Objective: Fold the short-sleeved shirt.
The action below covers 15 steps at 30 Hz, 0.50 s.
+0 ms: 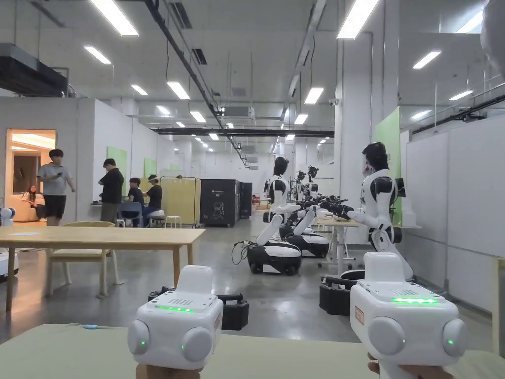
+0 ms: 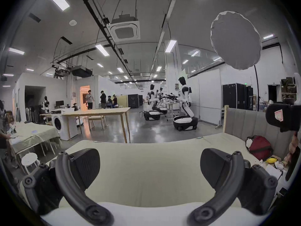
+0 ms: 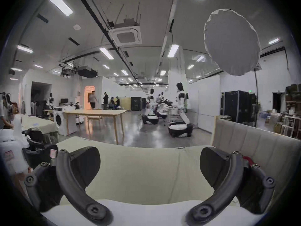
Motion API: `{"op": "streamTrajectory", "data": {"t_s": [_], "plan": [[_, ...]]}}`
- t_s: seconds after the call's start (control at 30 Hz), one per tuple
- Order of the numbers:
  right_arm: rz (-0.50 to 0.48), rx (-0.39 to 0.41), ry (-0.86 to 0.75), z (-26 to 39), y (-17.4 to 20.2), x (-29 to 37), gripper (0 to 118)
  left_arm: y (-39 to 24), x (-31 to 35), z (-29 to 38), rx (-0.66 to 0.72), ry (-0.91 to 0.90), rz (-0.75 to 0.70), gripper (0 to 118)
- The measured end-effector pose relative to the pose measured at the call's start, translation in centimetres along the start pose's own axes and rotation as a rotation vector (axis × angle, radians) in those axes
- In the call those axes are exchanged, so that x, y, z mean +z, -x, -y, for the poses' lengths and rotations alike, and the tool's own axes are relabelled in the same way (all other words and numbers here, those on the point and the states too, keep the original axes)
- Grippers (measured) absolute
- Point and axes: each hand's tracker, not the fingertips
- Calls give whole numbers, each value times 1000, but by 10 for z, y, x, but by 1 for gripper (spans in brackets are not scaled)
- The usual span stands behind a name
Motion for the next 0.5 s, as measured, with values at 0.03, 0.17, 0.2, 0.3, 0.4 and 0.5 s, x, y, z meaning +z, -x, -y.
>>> {"op": "streamTrajectory", "data": {"t_s": [0.03, 0.17, 0.2, 0.3, 0.4, 0.5], "plan": [[25, 14, -9, 1, 1, -1, 118, 0, 0, 0, 1, 1, 2, 118], [35, 36, -28, 8, 4, -2, 118, 0, -2, 2, 3, 4, -1, 118], [49, 34, -40, 10, 4, -3, 118, 0, -1, 3, 3, 6, 1, 118], [14, 17, -10, 10, 2, -4, 118, 1, -2, 3, 4, 10, -2, 118], [-68, -27, 90, 9, 3, 4, 118, 2, -4, 4, 12, 13, -6, 118], [-38, -40, 6, 24, 16, 17, 118, 4, -8, 6, 26, 15, -10, 118]]}}
